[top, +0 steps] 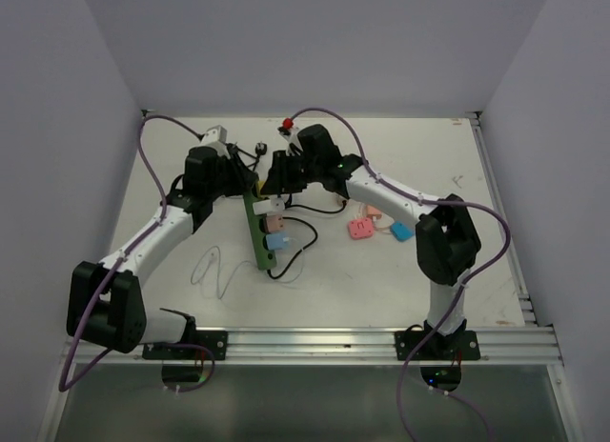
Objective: Pull the plug off the socket
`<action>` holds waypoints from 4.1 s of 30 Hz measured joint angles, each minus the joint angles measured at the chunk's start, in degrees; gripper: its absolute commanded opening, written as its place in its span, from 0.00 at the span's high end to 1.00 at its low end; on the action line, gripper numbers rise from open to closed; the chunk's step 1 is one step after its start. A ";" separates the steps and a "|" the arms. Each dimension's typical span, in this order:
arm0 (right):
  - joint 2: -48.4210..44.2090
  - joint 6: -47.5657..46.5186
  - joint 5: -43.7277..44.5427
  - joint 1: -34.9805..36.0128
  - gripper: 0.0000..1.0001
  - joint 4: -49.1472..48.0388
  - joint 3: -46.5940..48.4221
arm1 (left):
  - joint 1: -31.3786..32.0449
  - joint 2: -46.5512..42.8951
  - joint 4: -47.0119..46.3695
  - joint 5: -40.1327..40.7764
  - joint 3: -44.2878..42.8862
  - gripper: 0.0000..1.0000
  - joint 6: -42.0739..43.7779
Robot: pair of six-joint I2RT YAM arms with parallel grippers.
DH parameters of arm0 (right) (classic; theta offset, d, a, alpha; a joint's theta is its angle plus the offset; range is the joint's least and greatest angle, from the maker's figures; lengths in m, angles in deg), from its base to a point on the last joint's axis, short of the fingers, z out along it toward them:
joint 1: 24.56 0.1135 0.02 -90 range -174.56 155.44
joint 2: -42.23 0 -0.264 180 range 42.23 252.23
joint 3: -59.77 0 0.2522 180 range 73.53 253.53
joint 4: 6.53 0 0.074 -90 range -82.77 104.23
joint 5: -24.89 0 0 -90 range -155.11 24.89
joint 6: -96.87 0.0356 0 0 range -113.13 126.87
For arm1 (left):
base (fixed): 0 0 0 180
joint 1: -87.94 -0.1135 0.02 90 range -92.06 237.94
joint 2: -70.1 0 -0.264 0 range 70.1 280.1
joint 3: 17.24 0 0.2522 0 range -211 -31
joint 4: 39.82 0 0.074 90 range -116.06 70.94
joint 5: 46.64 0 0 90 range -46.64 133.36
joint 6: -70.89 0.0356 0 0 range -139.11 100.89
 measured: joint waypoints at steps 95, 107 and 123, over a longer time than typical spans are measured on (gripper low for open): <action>-31.04 13.14 1.84 -35.56 0.44 -15.26 -57.29 | 0.50 -2.60 11.78 9.14 -16.28 1.00 14.01; -41.18 6.49 6.93 -34.95 0.12 -7.19 -54.21 | 0.50 -3.02 10.62 4.48 -14.40 1.00 13.88; -26.58 -8.66 0.35 -9.60 0.01 -16.11 -28.79 | 0.61 -3.04 8.63 -2.16 -12.92 1.00 13.77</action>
